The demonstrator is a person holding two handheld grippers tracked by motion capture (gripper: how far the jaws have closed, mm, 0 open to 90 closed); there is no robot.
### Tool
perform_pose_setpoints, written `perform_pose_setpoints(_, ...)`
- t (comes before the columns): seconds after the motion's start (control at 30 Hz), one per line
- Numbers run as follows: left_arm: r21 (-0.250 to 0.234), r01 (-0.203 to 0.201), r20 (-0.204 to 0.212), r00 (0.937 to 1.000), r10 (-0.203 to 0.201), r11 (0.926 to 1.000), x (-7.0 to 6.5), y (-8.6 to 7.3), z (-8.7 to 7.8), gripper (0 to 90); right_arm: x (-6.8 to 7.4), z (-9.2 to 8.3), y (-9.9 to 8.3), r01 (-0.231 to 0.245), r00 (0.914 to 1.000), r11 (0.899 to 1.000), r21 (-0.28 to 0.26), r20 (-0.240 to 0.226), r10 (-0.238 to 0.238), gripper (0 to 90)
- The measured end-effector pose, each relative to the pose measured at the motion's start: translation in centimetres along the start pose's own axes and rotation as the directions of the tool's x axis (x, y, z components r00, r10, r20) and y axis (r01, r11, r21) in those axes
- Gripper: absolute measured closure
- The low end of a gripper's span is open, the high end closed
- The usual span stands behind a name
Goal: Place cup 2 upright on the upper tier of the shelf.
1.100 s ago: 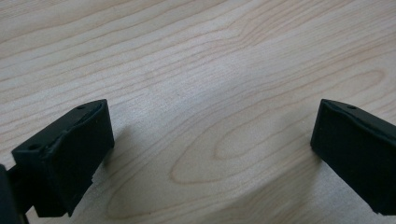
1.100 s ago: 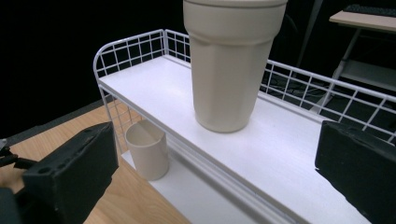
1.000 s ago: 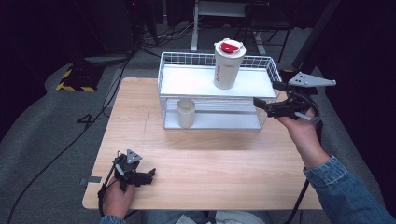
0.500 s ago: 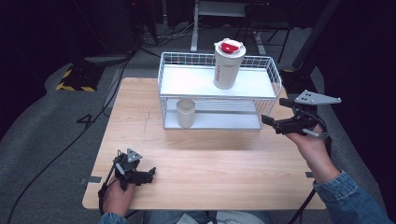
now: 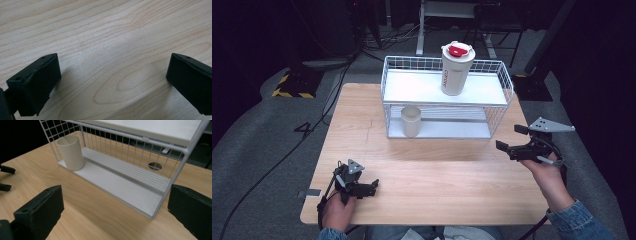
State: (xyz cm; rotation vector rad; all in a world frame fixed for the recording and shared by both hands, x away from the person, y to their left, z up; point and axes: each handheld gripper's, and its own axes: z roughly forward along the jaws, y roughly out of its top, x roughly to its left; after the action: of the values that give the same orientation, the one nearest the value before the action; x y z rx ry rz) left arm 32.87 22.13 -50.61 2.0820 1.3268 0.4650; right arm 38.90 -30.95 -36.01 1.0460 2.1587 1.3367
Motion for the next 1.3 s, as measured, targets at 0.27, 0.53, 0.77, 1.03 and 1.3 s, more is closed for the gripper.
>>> perform_pose_setpoints(0.27,0.000,0.000,0.000,1.0000,0.000,1.0000,0.0,0.0,0.0,0.0,-0.4,0.3,-3.5,-0.027,0.9992,0.999,0.047,0.030,0.026,1.3)
perform_pose_setpoints(0.53,0.001,0.000,0.000,1.0000,0.000,1.0000,0.0,0.0,0.0,0.0,-0.7,1.1,-6.5,-0.059,0.9963,0.994,0.087,0.067,0.053,1.4)
perform_pose_setpoints(0.77,0.000,0.000,0.000,1.0000,0.000,1.0000,0.0,0.0,0.0,0.0,-0.7,1.7,-8.3,-0.065,0.9952,0.992,0.110,0.080,0.056,1.6)
perform_pose_setpoints(1.03,0.000,0.000,0.000,1.0000,0.000,1.0000,0.0,0.0,0.0,0.0,-0.5,2.7,-10.5,-0.062,0.9949,0.987,0.151,0.088,0.049,1.8)
perform_pose_setpoints(1.3,0.002,-0.003,0.001,1.0000,0.003,1.0000,0.0,0.0,0.0,0.0,-0.3,3.4,-12.5,-0.061,0.9940,0.979,0.197,0.102,0.041,1.9)
